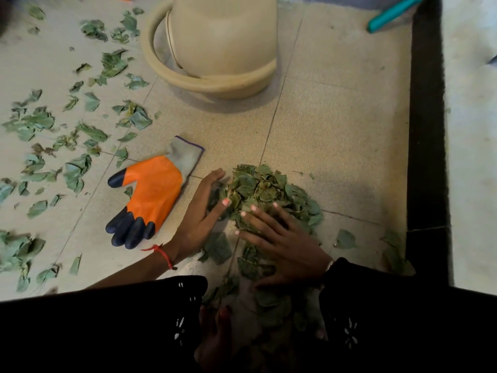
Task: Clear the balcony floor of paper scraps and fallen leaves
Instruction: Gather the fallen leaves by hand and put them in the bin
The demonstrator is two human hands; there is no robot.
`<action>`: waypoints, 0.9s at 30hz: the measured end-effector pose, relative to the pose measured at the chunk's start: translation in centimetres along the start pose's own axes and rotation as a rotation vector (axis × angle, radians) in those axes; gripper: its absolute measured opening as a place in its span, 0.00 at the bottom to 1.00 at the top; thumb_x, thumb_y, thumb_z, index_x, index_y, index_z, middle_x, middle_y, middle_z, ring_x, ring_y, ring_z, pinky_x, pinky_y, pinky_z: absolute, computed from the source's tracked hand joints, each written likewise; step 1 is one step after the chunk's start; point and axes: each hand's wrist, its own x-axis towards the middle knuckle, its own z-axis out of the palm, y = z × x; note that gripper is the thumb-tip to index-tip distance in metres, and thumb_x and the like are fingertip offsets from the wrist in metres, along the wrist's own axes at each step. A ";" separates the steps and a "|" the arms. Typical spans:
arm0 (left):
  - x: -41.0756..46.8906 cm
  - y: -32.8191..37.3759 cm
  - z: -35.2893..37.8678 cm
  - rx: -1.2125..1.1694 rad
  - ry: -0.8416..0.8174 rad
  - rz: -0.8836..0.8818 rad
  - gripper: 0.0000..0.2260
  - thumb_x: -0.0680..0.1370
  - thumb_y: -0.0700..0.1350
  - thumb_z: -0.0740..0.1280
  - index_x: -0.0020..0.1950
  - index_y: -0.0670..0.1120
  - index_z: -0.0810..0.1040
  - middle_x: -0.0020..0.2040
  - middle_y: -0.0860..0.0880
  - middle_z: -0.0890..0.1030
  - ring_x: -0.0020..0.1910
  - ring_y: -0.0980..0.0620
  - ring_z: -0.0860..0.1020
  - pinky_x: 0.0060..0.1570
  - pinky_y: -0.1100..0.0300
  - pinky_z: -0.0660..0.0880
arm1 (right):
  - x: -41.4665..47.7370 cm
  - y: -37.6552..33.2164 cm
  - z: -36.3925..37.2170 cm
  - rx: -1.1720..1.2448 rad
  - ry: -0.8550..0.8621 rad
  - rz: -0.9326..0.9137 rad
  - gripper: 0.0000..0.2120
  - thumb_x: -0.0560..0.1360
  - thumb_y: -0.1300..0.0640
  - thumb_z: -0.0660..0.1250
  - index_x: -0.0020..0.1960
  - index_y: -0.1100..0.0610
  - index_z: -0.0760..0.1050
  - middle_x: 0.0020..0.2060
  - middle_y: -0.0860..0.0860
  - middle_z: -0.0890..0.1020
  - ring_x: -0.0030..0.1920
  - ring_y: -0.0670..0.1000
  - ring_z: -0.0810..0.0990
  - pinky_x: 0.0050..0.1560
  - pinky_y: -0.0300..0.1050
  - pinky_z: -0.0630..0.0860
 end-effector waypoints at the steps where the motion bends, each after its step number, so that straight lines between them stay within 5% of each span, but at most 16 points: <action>1: -0.5 -0.1 0.0 0.021 0.020 0.002 0.26 0.77 0.56 0.57 0.73 0.49 0.60 0.74 0.52 0.63 0.73 0.61 0.59 0.70 0.70 0.56 | -0.2 -0.4 0.6 -0.049 0.007 0.016 0.42 0.68 0.26 0.50 0.73 0.52 0.57 0.73 0.55 0.57 0.76 0.54 0.43 0.72 0.60 0.44; 8: -1.4 -1.5 1.0 0.346 0.120 0.062 0.27 0.78 0.58 0.54 0.75 0.49 0.57 0.75 0.52 0.58 0.75 0.52 0.56 0.73 0.45 0.57 | 2.7 1.9 -0.8 -0.073 0.128 0.332 0.36 0.73 0.30 0.47 0.71 0.54 0.59 0.71 0.56 0.59 0.73 0.56 0.55 0.71 0.62 0.47; 15: 2.0 -0.5 2.0 0.244 0.164 0.034 0.30 0.77 0.60 0.53 0.75 0.45 0.59 0.76 0.48 0.60 0.74 0.55 0.56 0.73 0.56 0.55 | 1.1 4.5 -2.0 0.322 0.380 0.956 0.35 0.72 0.33 0.52 0.69 0.55 0.65 0.69 0.55 0.66 0.72 0.55 0.60 0.72 0.62 0.55; 19: 4.2 0.1 2.6 0.072 0.158 0.033 0.28 0.77 0.59 0.54 0.73 0.45 0.65 0.73 0.47 0.67 0.73 0.52 0.63 0.72 0.50 0.61 | 1.9 4.9 -1.4 0.414 0.222 0.812 0.34 0.73 0.32 0.49 0.70 0.53 0.64 0.70 0.51 0.67 0.72 0.50 0.61 0.73 0.59 0.54; 22: 5.0 0.7 2.9 -0.030 0.123 0.051 0.24 0.78 0.57 0.55 0.67 0.45 0.71 0.68 0.48 0.73 0.68 0.53 0.69 0.69 0.51 0.66 | 2.9 4.3 -1.9 0.680 0.249 0.695 0.30 0.74 0.37 0.54 0.70 0.52 0.62 0.69 0.49 0.68 0.70 0.47 0.64 0.70 0.56 0.63; 24: 5.6 1.0 2.7 -0.096 0.129 0.073 0.21 0.78 0.55 0.55 0.64 0.44 0.74 0.65 0.48 0.74 0.66 0.56 0.70 0.68 0.58 0.67 | 2.5 3.9 -2.4 0.885 0.354 0.681 0.29 0.73 0.40 0.60 0.70 0.48 0.59 0.67 0.48 0.66 0.67 0.45 0.66 0.66 0.50 0.69; 27: 6.5 1.2 1.9 -0.104 0.104 0.067 0.20 0.78 0.52 0.57 0.65 0.42 0.73 0.68 0.50 0.71 0.67 0.63 0.67 0.64 0.72 0.63 | 0.7 2.9 -2.2 0.807 0.353 0.724 0.36 0.68 0.37 0.63 0.71 0.46 0.54 0.70 0.48 0.59 0.71 0.40 0.58 0.67 0.38 0.62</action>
